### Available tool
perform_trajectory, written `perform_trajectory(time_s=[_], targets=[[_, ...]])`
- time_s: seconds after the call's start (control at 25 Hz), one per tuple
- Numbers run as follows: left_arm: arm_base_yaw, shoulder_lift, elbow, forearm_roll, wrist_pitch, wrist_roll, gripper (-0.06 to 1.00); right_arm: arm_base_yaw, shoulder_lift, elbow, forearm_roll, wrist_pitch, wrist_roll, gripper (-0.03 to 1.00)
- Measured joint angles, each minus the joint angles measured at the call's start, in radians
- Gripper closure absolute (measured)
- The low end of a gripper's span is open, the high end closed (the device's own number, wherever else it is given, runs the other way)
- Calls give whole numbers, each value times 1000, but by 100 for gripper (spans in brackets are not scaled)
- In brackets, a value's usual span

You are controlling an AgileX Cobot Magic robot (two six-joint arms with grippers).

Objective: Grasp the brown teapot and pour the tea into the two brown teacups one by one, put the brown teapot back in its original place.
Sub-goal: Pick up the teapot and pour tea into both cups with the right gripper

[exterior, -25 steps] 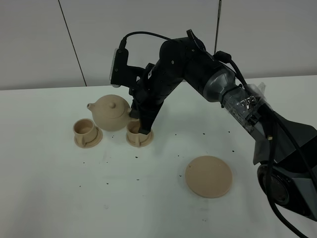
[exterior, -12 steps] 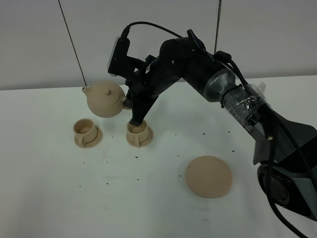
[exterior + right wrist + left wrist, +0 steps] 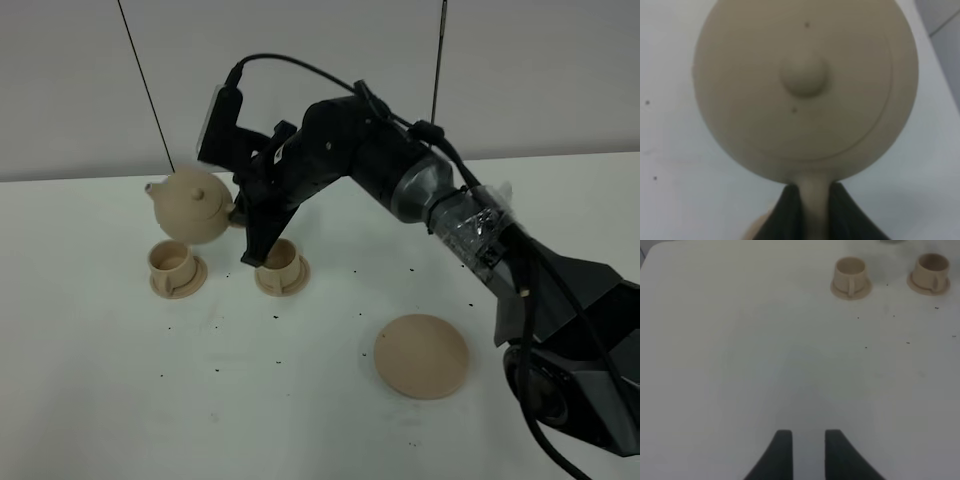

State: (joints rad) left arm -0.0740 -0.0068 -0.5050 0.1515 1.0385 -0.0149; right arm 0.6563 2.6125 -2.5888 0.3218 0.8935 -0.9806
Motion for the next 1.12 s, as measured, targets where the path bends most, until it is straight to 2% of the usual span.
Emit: perform_trajectory(time_s=[0.4,0.88,1.12], targets=[[0,0,0,0,0,0,71,13,13,0,-29,-87,-15,87],[0,0,0,0,0,0,71,18,51,0,-88,-143,-17,87],[0,0,0,0,0,0,71,18,67,0,-122,-169,-53,87]])
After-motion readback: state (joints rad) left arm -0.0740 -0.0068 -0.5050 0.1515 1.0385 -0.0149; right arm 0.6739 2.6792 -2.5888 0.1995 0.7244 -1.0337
